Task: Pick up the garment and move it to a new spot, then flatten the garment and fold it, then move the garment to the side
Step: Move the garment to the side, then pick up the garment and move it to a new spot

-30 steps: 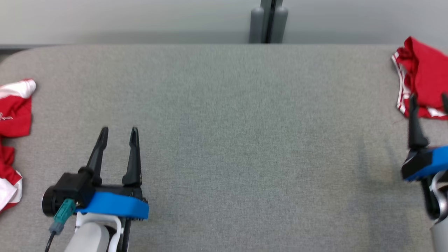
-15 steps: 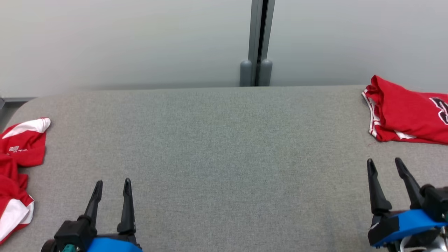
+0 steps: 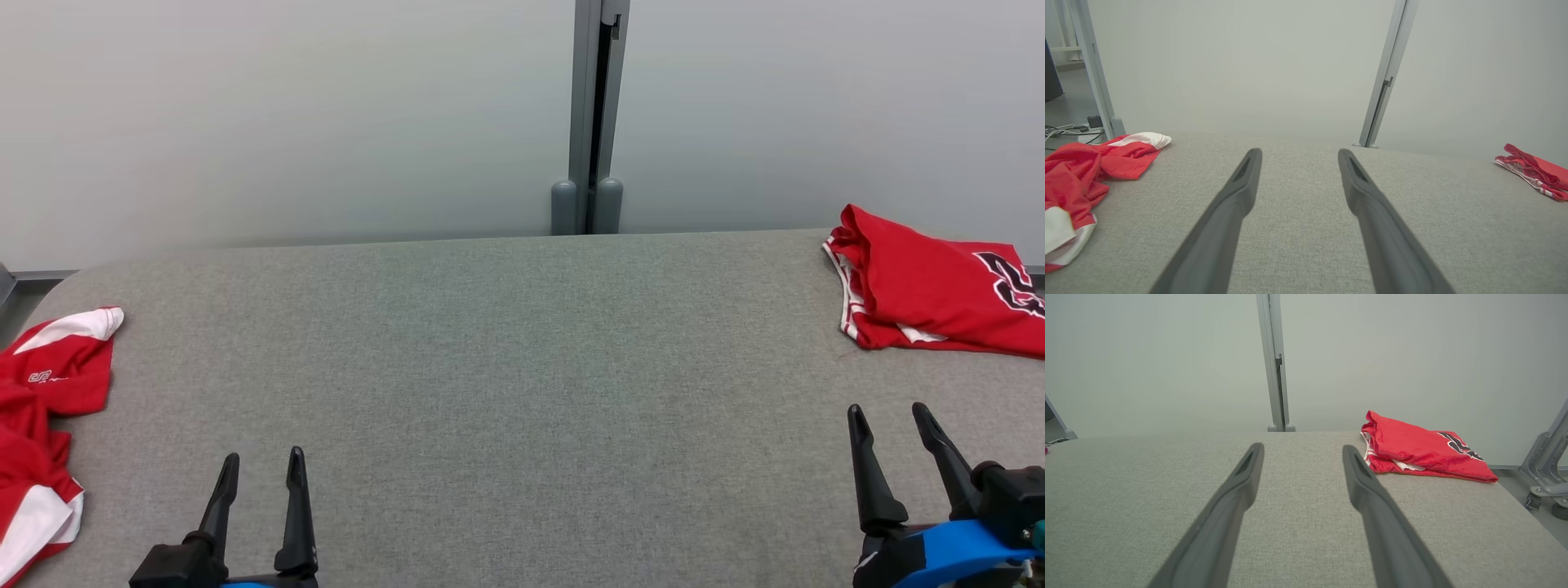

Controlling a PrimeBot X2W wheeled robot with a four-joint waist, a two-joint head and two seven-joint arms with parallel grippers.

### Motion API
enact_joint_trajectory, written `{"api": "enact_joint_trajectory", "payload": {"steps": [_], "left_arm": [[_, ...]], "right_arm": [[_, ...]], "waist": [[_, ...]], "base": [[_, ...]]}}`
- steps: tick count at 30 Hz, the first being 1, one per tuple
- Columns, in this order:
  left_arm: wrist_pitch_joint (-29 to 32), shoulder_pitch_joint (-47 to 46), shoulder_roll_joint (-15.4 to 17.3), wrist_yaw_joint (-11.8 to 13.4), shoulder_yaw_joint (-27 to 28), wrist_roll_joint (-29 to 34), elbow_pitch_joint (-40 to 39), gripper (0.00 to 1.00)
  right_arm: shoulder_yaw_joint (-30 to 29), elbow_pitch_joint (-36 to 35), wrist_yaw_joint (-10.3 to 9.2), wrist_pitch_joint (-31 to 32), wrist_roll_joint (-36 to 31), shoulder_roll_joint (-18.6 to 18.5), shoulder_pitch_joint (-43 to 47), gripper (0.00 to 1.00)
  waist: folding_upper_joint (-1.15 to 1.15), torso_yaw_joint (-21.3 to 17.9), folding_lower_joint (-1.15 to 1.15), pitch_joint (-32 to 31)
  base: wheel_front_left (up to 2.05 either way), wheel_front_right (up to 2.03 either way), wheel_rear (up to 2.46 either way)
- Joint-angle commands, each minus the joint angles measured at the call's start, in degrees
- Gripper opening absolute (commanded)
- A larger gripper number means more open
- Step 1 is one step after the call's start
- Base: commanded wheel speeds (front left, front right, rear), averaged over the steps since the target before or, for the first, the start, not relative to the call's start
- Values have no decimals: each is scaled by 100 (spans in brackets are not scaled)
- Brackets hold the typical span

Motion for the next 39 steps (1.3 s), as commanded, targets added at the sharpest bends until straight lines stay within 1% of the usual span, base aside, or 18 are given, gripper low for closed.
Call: {"api": "enact_joint_trajectory", "payload": {"steps": [1,10,15,20,21,22,28,34,39], "left_arm": [[-24,64,-13,30,21,-13,-20,100],[-8,-3,-11,6,-54,-39,9,100],[61,-42,23,40,-67,-37,-35,100],[221,-73,98,52,-134,16,-95,100],[253,-61,109,58,-167,37,-113,100],[302,-28,160,97,-198,90,-152,100],[423,59,211,177,-213,100,-260,100],[454,147,263,200,-131,4,-292,100],[408,174,285,248,-67,-51,-346,100]], "right_arm": [[3,-43,2,16,74,14,94,100],[-1,35,3,-37,110,16,128,100],[42,112,3,-75,169,14,150,100],[113,261,2,-100,153,12,176,100],[117,280,3,-145,134,13,169,100],[180,333,2,-190,139,12,145,100],[355,518,3,-241,159,11,70,100],[460,675,3,-289,180,10,14,100],[504,701,2,-305,147,8,-25,100]], "waist": [[0,-28,0,-11],[0,26,0,-8],[0,237,0,17],[0,669,0,35],[0,780,0,38],[0,995,0,42],[0,1653,0,54],[0,2191,0,93],[0,2546,0,126]], "base": [[0,0,0],[0,0,0],[0,0,0],[0,0,0],[0,0,0],[0,0,0],[0,0,0],[0,0,0],[0,0,0]]}}
